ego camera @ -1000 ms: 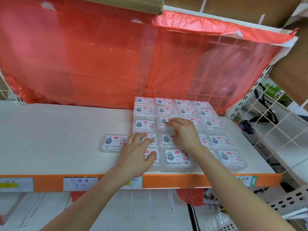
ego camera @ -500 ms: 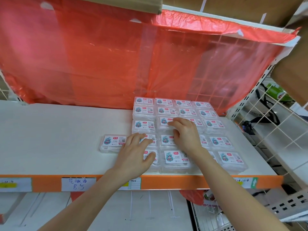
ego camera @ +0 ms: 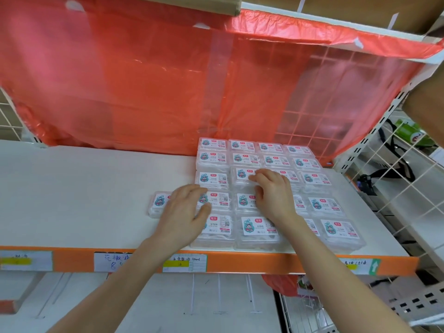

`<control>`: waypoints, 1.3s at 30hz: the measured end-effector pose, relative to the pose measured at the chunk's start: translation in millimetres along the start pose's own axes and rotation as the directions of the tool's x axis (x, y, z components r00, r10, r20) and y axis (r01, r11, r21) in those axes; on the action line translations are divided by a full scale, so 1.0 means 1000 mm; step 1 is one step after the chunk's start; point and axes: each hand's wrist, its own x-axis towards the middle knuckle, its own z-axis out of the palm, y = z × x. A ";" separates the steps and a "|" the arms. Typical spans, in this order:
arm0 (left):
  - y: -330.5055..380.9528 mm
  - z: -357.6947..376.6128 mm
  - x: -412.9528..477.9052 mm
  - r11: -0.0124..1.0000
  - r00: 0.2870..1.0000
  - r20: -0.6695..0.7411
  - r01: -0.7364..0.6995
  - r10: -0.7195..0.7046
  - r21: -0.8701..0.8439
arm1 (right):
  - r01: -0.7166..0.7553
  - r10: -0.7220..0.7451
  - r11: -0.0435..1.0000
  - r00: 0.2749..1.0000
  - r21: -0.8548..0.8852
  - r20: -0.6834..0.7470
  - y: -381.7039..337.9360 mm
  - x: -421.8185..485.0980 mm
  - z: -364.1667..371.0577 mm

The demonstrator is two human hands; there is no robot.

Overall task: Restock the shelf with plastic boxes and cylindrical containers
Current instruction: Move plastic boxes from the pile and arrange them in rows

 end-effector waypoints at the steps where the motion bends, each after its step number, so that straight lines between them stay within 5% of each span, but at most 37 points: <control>1: -0.006 -0.005 0.001 0.999 1.000 -0.021 0.022 -0.021 0.045 | 0.001 -0.001 1.000 1.000 0.001 -0.004 0.000 0.000 0.000; 7: -0.048 -0.022 0.000 0.889 0.945 0.209 0.139 -0.251 0.437 | 0.019 -0.019 1.000 1.000 -0.021 -0.011 -0.001 -0.001 0.001; 14: -0.060 -0.020 -0.003 0.845 0.976 0.161 0.041 -0.149 0.533 | 0.025 -0.025 0.999 1.000 -0.021 -0.005 0.000 -0.001 0.000; 20: -0.068 -0.029 0.005 0.868 0.966 0.199 0.047 -0.167 0.495 | 0.016 -0.016 1.000 1.000 -0.015 -0.004 0.000 -0.001 0.000; 25: -0.061 -0.036 0.011 0.941 0.989 0.007 0.141 -0.151 0.308 | 0.000 0.000 1.000 1.000 -0.026 0.020 0.001 0.000 0.001; 32: -0.025 -0.040 0.034 0.994 0.994 -0.106 0.037 -0.026 0.100 | -0.020 0.022 0.999 0.998 -0.033 0.053 0.001 0.000 0.000; 39: -0.002 -0.016 0.053 0.996 0.996 0.083 0.030 -0.037 0.082 | -0.025 0.026 0.999 0.998 -0.027 0.062 0.001 0.000 -0.002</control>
